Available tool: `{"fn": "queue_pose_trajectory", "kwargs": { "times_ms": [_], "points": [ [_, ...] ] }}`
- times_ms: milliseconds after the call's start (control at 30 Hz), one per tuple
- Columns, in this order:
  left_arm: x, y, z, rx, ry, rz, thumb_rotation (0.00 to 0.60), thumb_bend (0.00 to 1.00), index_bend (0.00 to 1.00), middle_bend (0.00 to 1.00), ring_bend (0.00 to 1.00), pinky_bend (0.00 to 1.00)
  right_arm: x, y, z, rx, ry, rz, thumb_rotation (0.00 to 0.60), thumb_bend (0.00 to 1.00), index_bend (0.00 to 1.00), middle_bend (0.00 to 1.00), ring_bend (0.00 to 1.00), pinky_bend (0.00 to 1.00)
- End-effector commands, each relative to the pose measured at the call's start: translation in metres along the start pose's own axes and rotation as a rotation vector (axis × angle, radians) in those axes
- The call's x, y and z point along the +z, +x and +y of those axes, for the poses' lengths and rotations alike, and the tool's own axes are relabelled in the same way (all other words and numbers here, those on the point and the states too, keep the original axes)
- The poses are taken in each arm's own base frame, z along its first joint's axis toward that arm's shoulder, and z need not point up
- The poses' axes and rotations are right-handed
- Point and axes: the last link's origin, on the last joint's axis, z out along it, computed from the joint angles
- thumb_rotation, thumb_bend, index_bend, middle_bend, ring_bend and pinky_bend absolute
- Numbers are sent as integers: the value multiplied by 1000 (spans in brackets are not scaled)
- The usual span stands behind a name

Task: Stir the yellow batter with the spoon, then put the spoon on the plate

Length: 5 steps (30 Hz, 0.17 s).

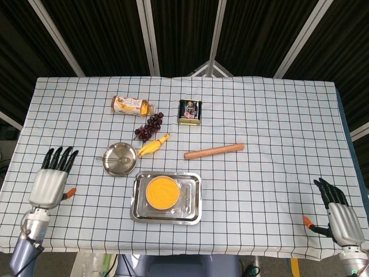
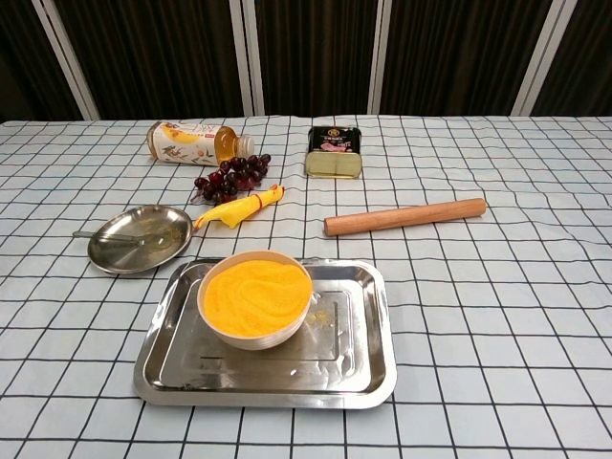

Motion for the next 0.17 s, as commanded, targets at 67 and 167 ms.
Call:
{"fn": "queue_pose_trajectory", "kwargs": {
  "times_ms": [67, 167],
  "points": [
    [-42, 6, -22, -80, 37, -13, 600, 44, 0, 0, 0, 7, 1, 2, -1, -62, 34, 43, 600, 317, 0, 0, 0, 0],
    [-58, 9, -37, -94, 58, -11, 600, 44, 0, 0, 0, 7, 1, 2, -2, -90, 53, 67, 600, 317, 0, 0, 0, 0]
  ]
}}
